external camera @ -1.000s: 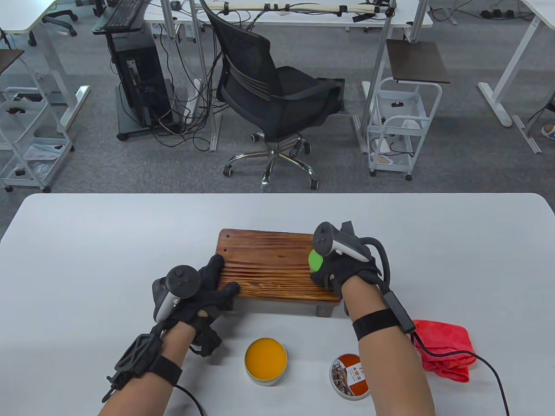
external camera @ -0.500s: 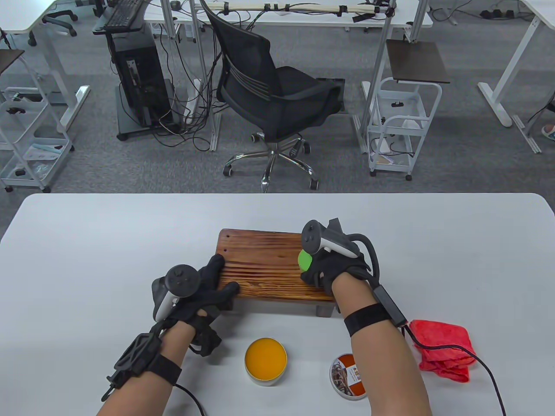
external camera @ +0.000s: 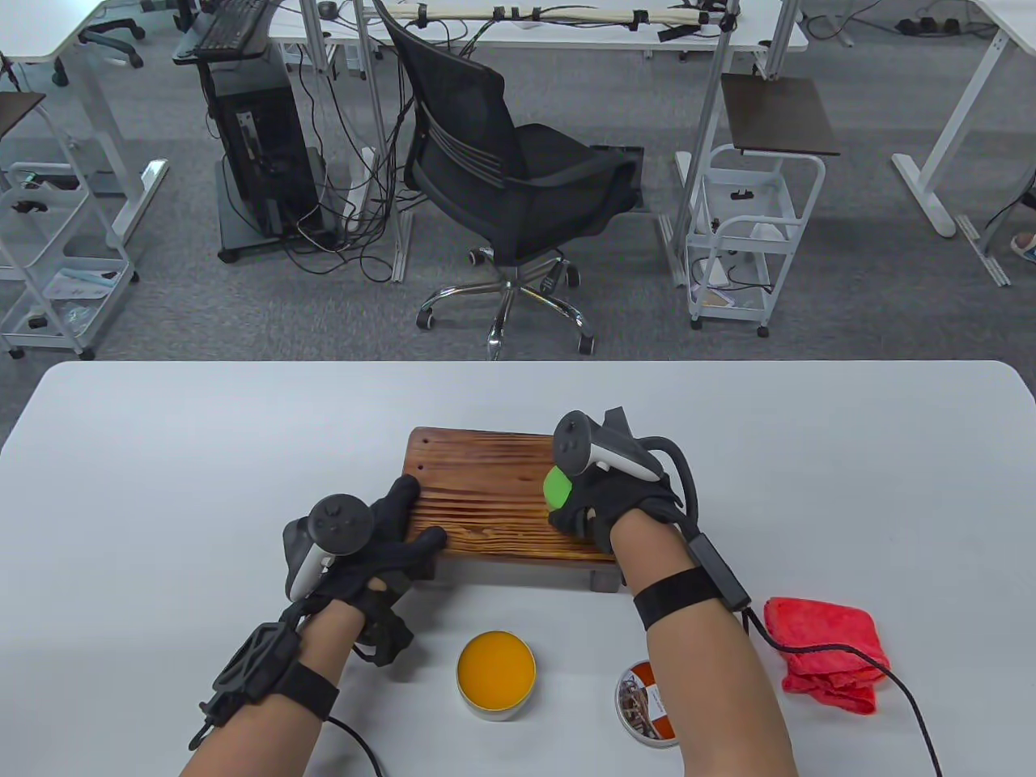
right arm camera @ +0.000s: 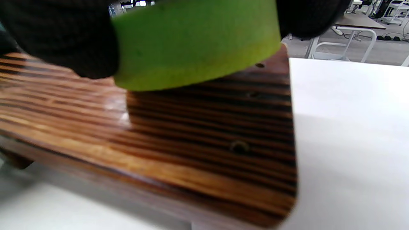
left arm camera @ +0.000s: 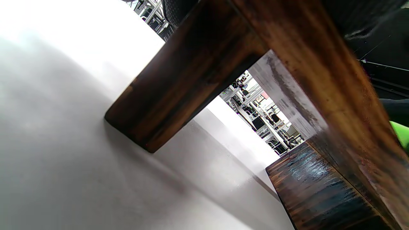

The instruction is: Dip and apply wood wax on stool

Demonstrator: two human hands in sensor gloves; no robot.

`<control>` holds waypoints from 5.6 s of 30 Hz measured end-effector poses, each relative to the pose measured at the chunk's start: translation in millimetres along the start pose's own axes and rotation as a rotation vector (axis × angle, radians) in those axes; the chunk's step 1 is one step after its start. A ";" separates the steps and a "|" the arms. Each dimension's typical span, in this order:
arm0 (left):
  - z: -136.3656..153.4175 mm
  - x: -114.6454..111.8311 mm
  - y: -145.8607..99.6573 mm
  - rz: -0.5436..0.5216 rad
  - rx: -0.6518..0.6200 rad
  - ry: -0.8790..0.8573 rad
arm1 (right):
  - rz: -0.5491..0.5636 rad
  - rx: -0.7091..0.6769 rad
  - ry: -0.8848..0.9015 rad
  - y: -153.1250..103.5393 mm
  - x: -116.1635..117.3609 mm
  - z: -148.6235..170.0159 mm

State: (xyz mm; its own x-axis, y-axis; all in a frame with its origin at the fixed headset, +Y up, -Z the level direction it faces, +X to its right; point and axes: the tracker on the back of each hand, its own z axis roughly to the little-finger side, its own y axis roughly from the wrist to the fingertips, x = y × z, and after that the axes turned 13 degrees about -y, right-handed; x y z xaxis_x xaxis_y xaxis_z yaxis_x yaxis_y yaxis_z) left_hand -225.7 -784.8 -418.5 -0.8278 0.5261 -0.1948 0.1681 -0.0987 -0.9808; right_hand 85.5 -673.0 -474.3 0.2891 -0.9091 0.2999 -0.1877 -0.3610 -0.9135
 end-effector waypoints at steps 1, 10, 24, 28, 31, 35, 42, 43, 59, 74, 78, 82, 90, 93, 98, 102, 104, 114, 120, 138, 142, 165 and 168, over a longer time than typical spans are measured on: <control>0.0 -0.1 0.2 0.001 0.000 -0.003 | -0.004 0.013 0.003 0.9 -0.3 2.7; 0.3 0.4 0.8 0.005 0.001 -0.002 | 0.045 0.004 0.061 11.8 2.3 -14.2; 0.6 1.3 1.2 0.005 0.001 -0.001 | 0.023 -0.016 0.042 17.4 -7.3 -24.8; 0.5 1.4 1.9 0.007 0.000 -0.001 | 0.005 0.004 0.034 18.3 -10.6 -19.9; 0.6 1.0 1.7 0.001 -0.001 0.001 | 0.020 0.022 0.021 26.3 -14.0 -30.0; 0.7 1.0 1.7 0.003 0.000 0.000 | 0.040 -0.028 0.017 25.3 -13.6 -45.4; 0.9 0.5 1.4 0.000 0.000 -0.004 | 0.018 -0.014 -0.002 24.5 -19.2 -43.5; 1.0 0.5 1.4 -0.001 0.001 -0.004 | 0.030 -0.012 -0.007 28.1 -20.6 -48.0; 1.4 0.6 1.3 0.002 0.001 -0.007 | 0.046 -0.083 0.010 38.3 -27.9 -78.2; 1.9 0.4 1.3 0.002 0.001 -0.010 | 0.055 -0.160 0.016 43.5 -34.4 -102.5; 2.0 0.4 1.4 0.003 0.000 -0.012 | 0.037 -0.176 -0.007 37.6 -36.5 -98.1; 1.9 0.6 1.4 0.005 0.001 -0.011 | 0.035 -0.128 0.006 46.1 -39.2 -99.5; 2.1 0.5 1.7 0.006 0.001 -0.013 | 0.037 -0.195 -0.008 43.4 -41.7 -113.7; 2.2 0.7 1.8 0.007 0.001 -0.013 | 0.023 -0.154 -0.018 47.7 -45.0 -109.9; 2.1 0.9 2.0 0.006 0.002 -0.011 | 0.043 -0.155 0.030 57.1 -44.4 -123.9; 2.3 0.8 2.2 0.006 0.001 -0.012 | 0.043 -0.192 0.000 50.1 -44.7 -123.6; 2.4 0.9 2.5 0.008 0.001 -0.012 | 0.035 -0.179 -0.016 48.9 -46.0 -119.0; 2.6 0.8 2.7 0.007 0.000 -0.012 | 0.041 -0.205 0.032 54.8 -45.9 -128.0; 2.7 0.8 3.0 0.009 0.000 -0.013 | 0.029 -0.143 0.016 58.1 -49.7 -122.6; 2.9 0.9 3.4 0.011 0.001 -0.015 | 0.061 -0.159 0.037 59.9 -50.0 -127.9; 2.8 1.1 3.6 0.013 0.001 -0.017 | 0.080 -0.150 0.050 54.6 -52.4 -118.6; -36.8 31.5 -61.7 -0.057 -0.090 0.150 | 0.249 -0.160 -0.032 -85.5 -33.7 -36.9; -45.5 24.7 -79.4 -0.040 -0.138 0.183 | 0.251 -0.180 -0.048 -104.7 -22.9 -37.2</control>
State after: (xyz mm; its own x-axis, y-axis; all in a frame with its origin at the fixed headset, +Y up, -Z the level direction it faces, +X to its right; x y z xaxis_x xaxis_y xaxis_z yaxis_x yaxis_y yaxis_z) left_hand -235.2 -725.6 -345.2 -0.7263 0.6731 -0.1393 0.2196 0.0352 -0.9750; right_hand 63.7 -622.1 -375.3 0.2559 -0.9652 0.0544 -0.4208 -0.1619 -0.8926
